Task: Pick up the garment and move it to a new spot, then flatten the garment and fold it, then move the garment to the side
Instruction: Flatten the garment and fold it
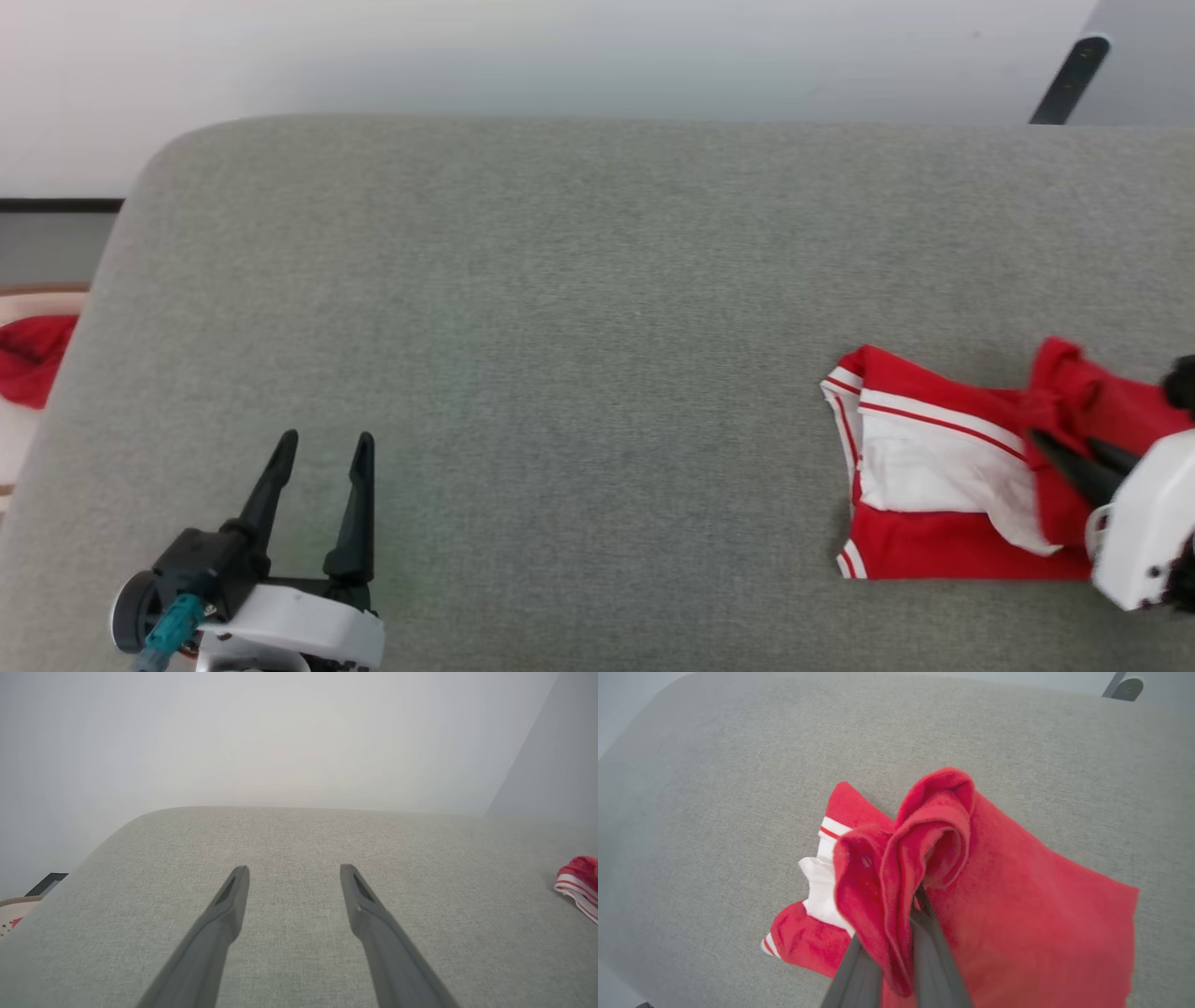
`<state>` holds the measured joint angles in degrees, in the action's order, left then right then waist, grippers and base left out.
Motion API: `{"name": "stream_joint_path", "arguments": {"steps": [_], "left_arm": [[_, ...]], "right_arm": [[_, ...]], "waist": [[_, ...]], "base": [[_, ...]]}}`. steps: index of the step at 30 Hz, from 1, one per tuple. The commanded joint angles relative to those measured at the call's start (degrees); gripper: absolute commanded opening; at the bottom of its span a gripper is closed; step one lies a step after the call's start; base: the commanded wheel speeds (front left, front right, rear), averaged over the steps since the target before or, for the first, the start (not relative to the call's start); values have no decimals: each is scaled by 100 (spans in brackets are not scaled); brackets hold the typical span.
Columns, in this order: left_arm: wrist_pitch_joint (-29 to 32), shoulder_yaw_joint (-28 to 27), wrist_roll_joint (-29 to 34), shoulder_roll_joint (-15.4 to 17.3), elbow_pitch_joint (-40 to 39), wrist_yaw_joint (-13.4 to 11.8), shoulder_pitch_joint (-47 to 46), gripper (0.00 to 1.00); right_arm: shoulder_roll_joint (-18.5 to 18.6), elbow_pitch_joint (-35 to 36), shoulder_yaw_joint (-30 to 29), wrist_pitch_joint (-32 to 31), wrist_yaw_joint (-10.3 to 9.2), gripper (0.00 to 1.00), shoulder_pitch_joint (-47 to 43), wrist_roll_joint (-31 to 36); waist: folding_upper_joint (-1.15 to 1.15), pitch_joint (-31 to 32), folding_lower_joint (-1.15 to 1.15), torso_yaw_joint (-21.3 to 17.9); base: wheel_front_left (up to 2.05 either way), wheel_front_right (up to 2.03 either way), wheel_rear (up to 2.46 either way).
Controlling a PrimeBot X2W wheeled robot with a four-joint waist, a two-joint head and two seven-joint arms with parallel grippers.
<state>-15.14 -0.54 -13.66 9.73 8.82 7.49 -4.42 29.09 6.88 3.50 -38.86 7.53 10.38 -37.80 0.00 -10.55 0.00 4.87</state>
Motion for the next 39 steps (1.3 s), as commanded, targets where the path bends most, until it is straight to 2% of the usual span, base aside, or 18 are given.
{"name": "stream_joint_path", "arguments": {"steps": [1, 12, 24, 26, 27, 28, 29, 39], "left_arm": [[6, 0, -37, 7, 14, -1, -13, 100], [6, 10, -131, -14, 131, -1, -8, 100], [6, -1, -186, -56, 189, -1, -81, 100], [6, -2, -193, -56, 205, -1, -90, 100], [6, -1, -205, -50, 193, -1, -93, 100], [6, -6, -218, -45, 178, -1, -85, 100], [6, -20, -221, -40, 174, -1, -66, 100], [6, -132, -296, 34, 211, -1, 56, 100]], "right_arm": [[-48, 8, 106, 15, -10, 0, 101, 22], [-277, -444, 959, 318, -10, 0, 364, -5], [-297, -1142, 1495, 730, -10, 0, 563, 10], [-299, -1217, 1587, 791, -10, 33, 601, 5], [-302, -1240, 1631, 833, -10, 38, 633, 5], [-308, -1260, 1664, 870, -10, 81, 657, -2], [-310, -1272, 1688, 905, -10, 100, 670, -12], [-113, -1251, 1699, 1179, -10, 100, 874, -111]], "waist": [[0, 7, 0, 96], [0, 14, 0, 363], [0, -10, 0, 366], [0, 6, 0, 342], [0, 17, 0, 325], [0, 30, 0, 305], [0, 46, 0, 283], [0, 221, 0, -77]], "base": [[0, 0, 0], [0, 0, 0], [0, 0, 0], [0, 0, 0], [0, 0, 0], [0, 0, 0], [0, 0, 0], [0, 0, 0]]}}
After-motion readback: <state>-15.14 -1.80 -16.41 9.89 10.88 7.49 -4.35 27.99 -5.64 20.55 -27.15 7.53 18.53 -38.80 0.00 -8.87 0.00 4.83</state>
